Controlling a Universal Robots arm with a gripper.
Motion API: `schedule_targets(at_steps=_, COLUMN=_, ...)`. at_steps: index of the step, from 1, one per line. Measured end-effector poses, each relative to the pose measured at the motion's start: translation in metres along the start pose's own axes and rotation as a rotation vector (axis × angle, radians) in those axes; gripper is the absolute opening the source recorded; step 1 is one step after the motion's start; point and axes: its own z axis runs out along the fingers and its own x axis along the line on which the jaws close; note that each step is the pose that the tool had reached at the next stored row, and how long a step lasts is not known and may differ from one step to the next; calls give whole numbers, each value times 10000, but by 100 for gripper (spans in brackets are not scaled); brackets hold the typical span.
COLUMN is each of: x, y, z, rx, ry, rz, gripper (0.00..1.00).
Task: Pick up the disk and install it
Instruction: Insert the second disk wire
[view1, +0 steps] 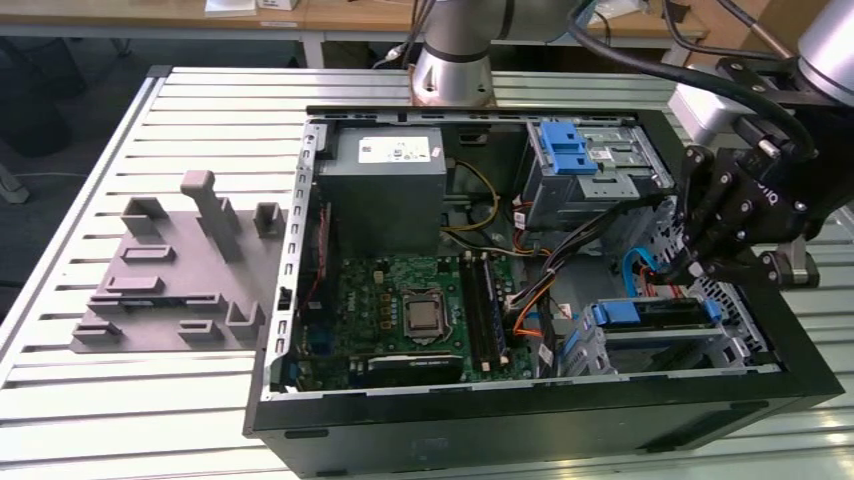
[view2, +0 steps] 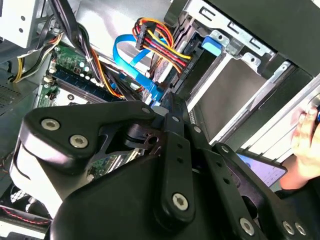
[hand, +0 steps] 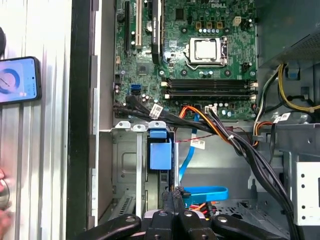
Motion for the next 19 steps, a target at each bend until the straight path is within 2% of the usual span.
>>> schedule_targets(at_steps=7, x=-58, y=33, z=-1, rx=0, ry=-1, rz=0, gripper=11)
schedule_targets(at_steps=8, x=-61, y=43, z=2, rx=1, ry=-3, rz=0, gripper=18)
schedule_targets(at_steps=12, x=-65, y=52, z=21, rx=5, ry=-10, rz=-2, gripper=18)
schedule_targets(at_steps=13, x=-67, y=52, z=29, rx=4, ry=-17, rz=-2, gripper=18)
schedule_targets(at_steps=14, x=-68, y=51, z=39, rx=4, ry=-34, rz=-3, gripper=25)
schedule_targets(at_steps=19, x=-79, y=49, z=81, rx=3, ry=-112, rz=-7, gripper=25)
